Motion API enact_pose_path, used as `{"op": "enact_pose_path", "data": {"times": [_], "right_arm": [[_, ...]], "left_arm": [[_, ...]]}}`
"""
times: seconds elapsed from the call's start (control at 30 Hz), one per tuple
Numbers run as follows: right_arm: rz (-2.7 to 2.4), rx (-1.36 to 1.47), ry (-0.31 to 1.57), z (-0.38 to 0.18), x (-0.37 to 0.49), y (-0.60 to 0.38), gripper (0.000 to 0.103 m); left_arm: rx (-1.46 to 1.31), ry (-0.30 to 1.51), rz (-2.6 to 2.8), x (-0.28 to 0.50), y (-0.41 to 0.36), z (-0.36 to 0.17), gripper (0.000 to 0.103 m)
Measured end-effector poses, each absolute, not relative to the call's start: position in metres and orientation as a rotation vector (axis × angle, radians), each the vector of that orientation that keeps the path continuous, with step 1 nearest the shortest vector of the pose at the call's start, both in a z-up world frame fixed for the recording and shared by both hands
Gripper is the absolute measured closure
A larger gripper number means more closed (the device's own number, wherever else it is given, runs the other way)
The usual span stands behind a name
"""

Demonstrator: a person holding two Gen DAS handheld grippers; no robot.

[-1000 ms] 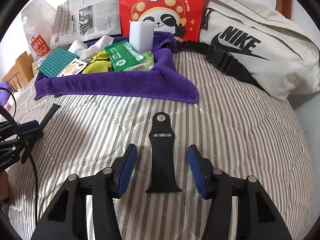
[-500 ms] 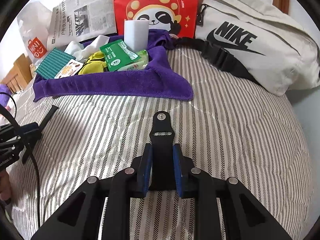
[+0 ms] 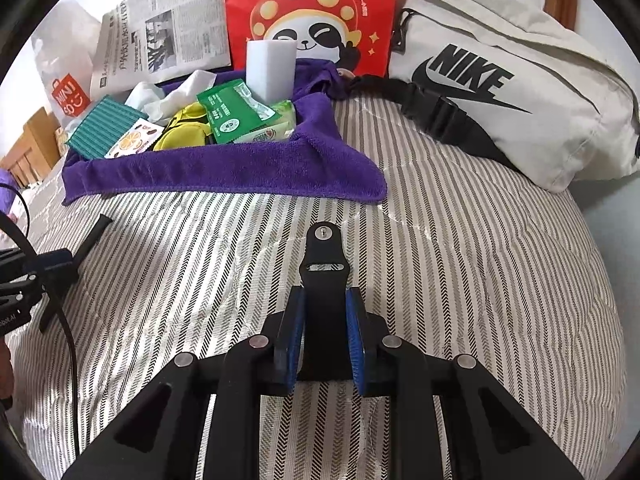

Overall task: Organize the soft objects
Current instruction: 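Hold both black strap pieces raised above the bed with both tools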

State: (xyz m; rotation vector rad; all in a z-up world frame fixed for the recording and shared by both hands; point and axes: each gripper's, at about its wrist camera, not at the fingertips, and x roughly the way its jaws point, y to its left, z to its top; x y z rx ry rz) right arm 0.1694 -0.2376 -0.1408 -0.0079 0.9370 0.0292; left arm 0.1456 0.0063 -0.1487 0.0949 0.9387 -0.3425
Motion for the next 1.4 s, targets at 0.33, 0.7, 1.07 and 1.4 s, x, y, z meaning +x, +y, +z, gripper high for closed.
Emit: {"op": "enact_pose_path", "data": {"times": [0.33,0.7,1.07,1.4], "right_arm": [[0.054,0.040,0.956,-0.139,0.168,-0.239,0.082],[0.066,0.027,0.955,-0.133,0.164,-0.235,0.082],[0.063,0.007,0.976,-0.141,0.170,-0.234,0.082],[0.097,0.017,0.971,-0.124,0.165,-0.232,0.082]], "left_arm": [[0.049,0.994,-0.347,0.155,0.013,-0.141,0.083],[0.105,1.013,-0.333,0.156,0.009,-0.147,0.082],[0.163,0.996,-0.319,0.158,0.000,-0.146,0.083],[0.083,0.986,-0.336,0.153,0.020,-0.131,0.083]]}}
